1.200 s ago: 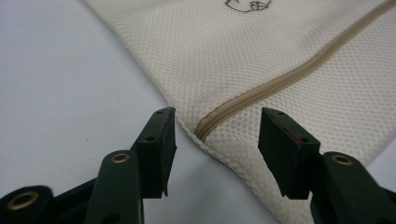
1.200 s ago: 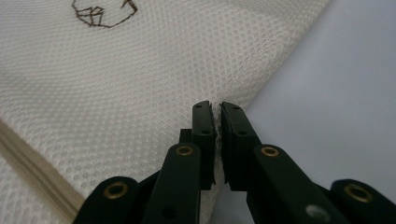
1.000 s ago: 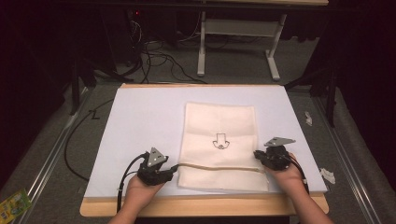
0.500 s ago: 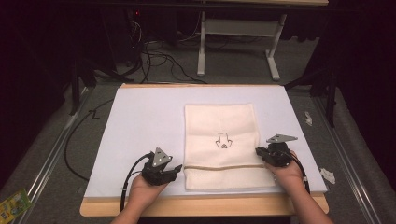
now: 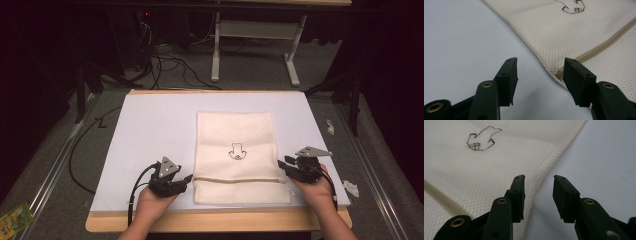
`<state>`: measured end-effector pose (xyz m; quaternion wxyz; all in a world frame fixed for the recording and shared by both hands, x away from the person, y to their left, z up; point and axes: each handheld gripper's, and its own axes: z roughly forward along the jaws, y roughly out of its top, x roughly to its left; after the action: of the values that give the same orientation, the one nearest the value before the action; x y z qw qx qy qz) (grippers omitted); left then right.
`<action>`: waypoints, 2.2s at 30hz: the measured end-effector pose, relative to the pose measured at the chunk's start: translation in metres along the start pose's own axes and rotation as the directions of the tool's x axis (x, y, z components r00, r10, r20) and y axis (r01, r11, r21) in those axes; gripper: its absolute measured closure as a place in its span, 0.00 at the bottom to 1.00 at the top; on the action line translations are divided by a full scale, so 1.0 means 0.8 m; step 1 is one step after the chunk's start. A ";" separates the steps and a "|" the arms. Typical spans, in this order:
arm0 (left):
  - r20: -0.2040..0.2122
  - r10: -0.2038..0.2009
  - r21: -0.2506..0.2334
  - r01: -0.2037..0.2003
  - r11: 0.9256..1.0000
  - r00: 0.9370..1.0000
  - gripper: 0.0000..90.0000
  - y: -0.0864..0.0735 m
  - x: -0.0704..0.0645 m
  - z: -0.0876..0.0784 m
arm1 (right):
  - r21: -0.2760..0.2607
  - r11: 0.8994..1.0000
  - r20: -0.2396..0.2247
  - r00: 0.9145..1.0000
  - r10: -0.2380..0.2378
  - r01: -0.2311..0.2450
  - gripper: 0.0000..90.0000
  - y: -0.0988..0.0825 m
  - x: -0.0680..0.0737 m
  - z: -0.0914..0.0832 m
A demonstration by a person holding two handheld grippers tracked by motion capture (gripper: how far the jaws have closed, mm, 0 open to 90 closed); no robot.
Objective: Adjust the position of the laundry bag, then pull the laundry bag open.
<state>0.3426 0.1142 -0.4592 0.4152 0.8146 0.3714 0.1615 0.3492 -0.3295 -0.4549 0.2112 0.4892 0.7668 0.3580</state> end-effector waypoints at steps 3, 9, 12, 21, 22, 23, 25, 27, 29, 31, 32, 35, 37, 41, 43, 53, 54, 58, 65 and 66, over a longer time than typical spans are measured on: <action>0.002 -0.018 -0.004 0.019 1.000 1.000 0.50 -0.001 0.003 -0.001 | -0.008 1.000 0.004 1.000 -0.004 0.004 0.73 -0.012 0.000 -0.022; 0.006 -0.020 -0.001 0.020 1.000 1.000 0.50 0.000 0.003 -0.001 | 0.042 0.998 -0.007 0.999 0.044 -0.044 0.94 -0.039 -0.003 -0.040; 0.011 -0.020 0.004 0.020 1.000 1.000 0.50 0.000 0.002 0.001 | 0.064 0.996 -0.033 0.997 0.067 -0.065 1.00 -0.039 -0.007 -0.036; 0.021 -0.025 -0.006 0.025 1.000 0.999 0.50 0.000 0.002 0.001 | 0.084 0.996 -0.085 0.996 0.032 -0.025 1.00 -0.035 0.011 -0.033; 0.027 -0.026 -0.008 0.026 1.000 0.999 0.50 0.000 0.002 0.000 | 0.090 0.996 -0.091 0.996 0.026 -0.017 1.00 -0.034 0.014 -0.033; 0.030 -0.027 -0.010 0.027 1.000 0.999 0.50 0.000 0.003 0.000 | 0.089 0.996 -0.099 0.995 0.009 0.000 1.00 -0.032 0.018 -0.032; 0.033 -0.027 -0.010 0.027 1.000 0.999 0.50 -0.001 0.004 0.000 | 0.092 0.996 -0.108 0.994 0.000 0.010 1.00 -0.031 0.023 -0.029; 0.035 -0.024 -0.008 0.024 1.000 0.999 0.50 -0.001 0.005 0.002 | 0.091 0.996 -0.110 0.994 -0.007 0.017 1.00 -0.028 0.028 -0.025; 0.035 -0.022 -0.011 0.022 1.000 0.999 0.50 -0.002 0.006 0.001 | 0.088 0.996 -0.114 0.993 -0.009 0.019 1.00 -0.025 0.031 -0.023; 0.037 -0.022 -0.018 0.023 1.000 0.999 0.50 -0.001 0.007 -0.002 | 0.093 0.995 -0.116 0.993 -0.013 0.024 0.97 -0.025 0.036 -0.022; 0.037 -0.023 -0.022 0.024 0.999 0.999 0.50 -0.001 0.008 -0.002 | 0.088 0.995 -0.111 0.993 -0.027 0.037 0.94 -0.026 0.039 -0.021; 0.034 -0.020 -0.030 0.021 0.999 0.999 0.50 0.001 0.009 -0.005 | 0.080 0.996 -0.078 0.997 -0.026 0.033 0.87 -0.026 0.042 -0.024; 0.034 -0.024 -0.041 0.026 0.999 0.999 0.50 0.003 0.010 -0.006 | 0.073 0.997 -0.045 0.999 -0.024 0.027 0.84 -0.026 0.038 -0.028; 0.042 -0.022 -0.046 0.024 0.999 0.999 0.50 0.007 0.009 -0.002 | 0.084 0.996 -0.010 0.999 0.033 -0.032 0.80 -0.033 0.025 -0.032; 0.048 -0.028 -0.050 0.030 0.998 0.998 0.50 0.008 0.008 0.001 | 0.083 0.995 -0.021 0.998 0.057 -0.055 0.77 -0.036 0.018 -0.034; 0.073 -0.025 -0.049 0.029 0.998 0.997 0.51 0.013 0.001 0.000 | 0.118 0.990 -0.079 0.993 0.087 -0.078 0.71 -0.048 0.017 -0.026; 0.073 -0.025 -0.049 0.029 0.998 0.997 0.51 0.013 0.001 0.000 | 0.118 0.990 -0.079 0.993 0.087 -0.078 0.71 -0.048 0.017 -0.026; 0.062 -0.006 -0.049 0.009 0.999 0.998 0.51 0.015 -0.004 -0.003 | 0.111 0.994 -0.082 0.996 0.033 -0.024 0.75 -0.049 0.019 -0.024; 0.094 0.010 -0.029 -0.007 1.000 0.996 0.53 0.016 -0.013 0.001 | 0.123 0.992 -0.096 0.995 0.019 -0.007 0.85 -0.045 0.022 -0.022; 0.089 0.020 -0.028 -0.018 0.999 0.996 0.53 0.016 -0.014 0.001 | 0.126 0.992 -0.105 0.994 0.019 -0.005 0.88 -0.045 0.021 -0.023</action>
<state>0.3414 0.1004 -0.4492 0.4409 0.8187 0.3425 0.1339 0.3080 -0.3299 -0.4698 0.1367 0.4863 0.7950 0.3358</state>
